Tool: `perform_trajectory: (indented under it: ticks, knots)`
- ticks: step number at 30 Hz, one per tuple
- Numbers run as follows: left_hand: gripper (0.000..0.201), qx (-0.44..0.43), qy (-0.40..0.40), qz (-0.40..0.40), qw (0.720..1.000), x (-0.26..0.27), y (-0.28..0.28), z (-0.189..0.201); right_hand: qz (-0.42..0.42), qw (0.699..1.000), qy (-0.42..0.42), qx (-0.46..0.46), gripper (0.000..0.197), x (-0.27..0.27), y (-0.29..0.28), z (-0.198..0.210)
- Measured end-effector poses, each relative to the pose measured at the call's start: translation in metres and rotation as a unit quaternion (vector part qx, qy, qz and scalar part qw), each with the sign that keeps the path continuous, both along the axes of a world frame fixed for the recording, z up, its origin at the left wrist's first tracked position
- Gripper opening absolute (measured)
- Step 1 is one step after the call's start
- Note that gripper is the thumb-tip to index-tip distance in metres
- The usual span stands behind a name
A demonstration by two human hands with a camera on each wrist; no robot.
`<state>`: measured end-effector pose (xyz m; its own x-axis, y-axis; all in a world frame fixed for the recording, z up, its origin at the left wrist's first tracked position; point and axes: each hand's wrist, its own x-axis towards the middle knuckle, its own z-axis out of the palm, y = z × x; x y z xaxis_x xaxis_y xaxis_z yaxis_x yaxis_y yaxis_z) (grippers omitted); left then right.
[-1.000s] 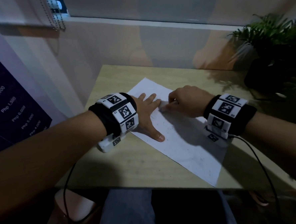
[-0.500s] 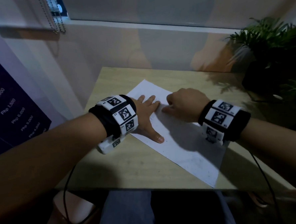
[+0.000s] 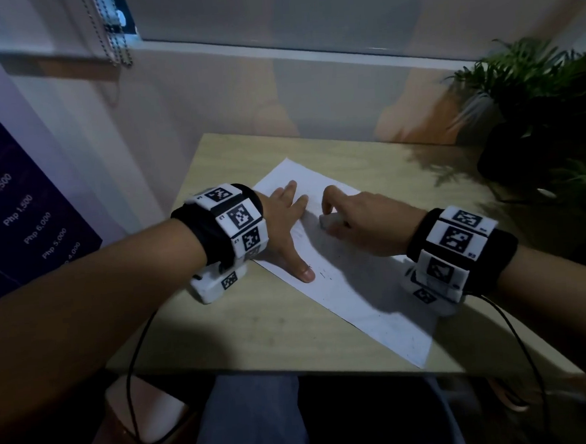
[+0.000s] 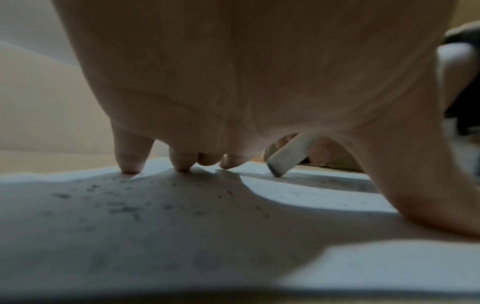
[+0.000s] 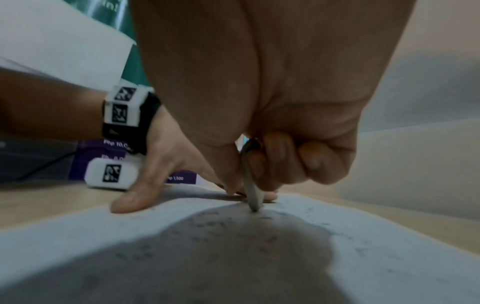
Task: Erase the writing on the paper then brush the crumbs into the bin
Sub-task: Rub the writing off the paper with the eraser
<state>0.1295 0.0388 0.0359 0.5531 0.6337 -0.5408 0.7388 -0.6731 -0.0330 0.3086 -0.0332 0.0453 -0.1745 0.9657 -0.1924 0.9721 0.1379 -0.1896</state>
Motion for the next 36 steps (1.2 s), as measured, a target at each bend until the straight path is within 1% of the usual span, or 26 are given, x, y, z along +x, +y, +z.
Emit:
perform_trajectory:
  ticks: [5,7,10,12,14,16,17,19,20,22,23,24,26,28,30,31,32,34,35,36]
  knots:
    - [0.145,0.033,0.0,0.016,0.999,0.001,-0.01,-0.006,-0.073,0.992,-0.074,0.07,0.036,0.013,0.017,0.008]
    - [0.144,0.032,0.004,0.019,0.999,0.003,-0.01,-0.004,-0.052,0.993,-0.068,0.077,0.038,0.005,0.013,0.007]
    - [0.145,0.022,0.013,0.013,1.0,0.002,-0.008,-0.001,0.036,0.999,-0.023,0.033,0.044,-0.014,0.0,0.002]
    - [0.145,0.024,0.024,0.003,0.999,0.0,-0.005,0.0,0.053,0.998,-0.006,0.017,0.047,-0.015,0.001,0.003]
    - [0.146,0.025,0.032,-0.002,0.999,-0.002,-0.003,0.001,0.013,0.999,-0.024,0.028,0.046,-0.005,0.012,0.006]
    - [0.147,0.022,0.031,-0.002,0.999,-0.003,-0.003,0.0,-0.039,0.996,-0.063,0.056,0.04,0.002,0.019,0.008]
    - [0.148,0.022,0.03,-0.001,0.999,-0.003,-0.003,0.0,-0.044,0.992,-0.088,0.073,0.037,0.002,0.018,0.008]
    - [0.148,0.024,0.028,-0.001,0.999,-0.002,-0.002,-0.001,-0.015,0.988,-0.123,0.095,0.031,-0.007,0.009,0.005]
    - [0.148,0.024,0.028,0.0,0.999,-0.001,-0.002,-0.001,0.009,0.988,-0.122,0.096,0.029,-0.012,0.002,0.003]
    - [0.149,0.02,0.029,0.001,0.999,-0.001,0.0,-0.003,0.049,0.995,-0.064,0.064,0.032,-0.016,-0.009,0.002]
    - [0.15,0.02,0.029,0.002,0.999,-0.001,0.001,-0.004,0.054,0.997,-0.03,0.039,0.033,-0.014,-0.008,0.005]
    - [0.151,0.022,0.03,0.002,0.999,-0.001,0.001,-0.004,0.051,0.998,-0.016,0.02,0.035,-0.009,-0.005,0.008]
    - [0.151,0.024,0.03,0.001,0.999,-0.001,0.0,-0.003,0.017,0.999,-0.04,0.015,0.041,0.002,0.004,0.012]
    - [0.15,0.022,0.03,0.001,0.999,-0.001,-0.001,-0.002,-0.028,0.994,-0.094,0.054,0.043,0.006,0.007,0.011]
    - [0.15,0.026,0.03,-0.002,0.999,-0.001,-0.002,-0.002,-0.025,0.984,-0.144,0.098,0.035,-0.007,-0.002,0.007]
    - [0.149,0.03,0.028,-0.003,0.999,0.0,-0.003,-0.002,-0.01,0.983,-0.145,0.109,0.031,-0.016,-0.008,0.003]
    - [0.149,0.032,0.027,-0.004,0.999,0.001,-0.003,-0.002,0.012,0.985,-0.13,0.108,0.029,-0.024,-0.015,0.0]
    - [0.148,0.03,0.033,-0.002,0.999,0.003,-0.004,-0.001,0.047,0.995,-0.056,0.066,0.033,-0.03,-0.023,-0.001]
    - [0.148,0.027,0.035,-0.001,0.999,0.003,-0.004,0.0,0.05,0.998,-0.024,0.038,0.035,-0.028,-0.022,0.002]
    - [0.148,0.024,0.034,-0.001,0.999,0.003,-0.003,0.0,0.046,0.999,-0.019,0.02,0.038,-0.024,-0.017,0.006]
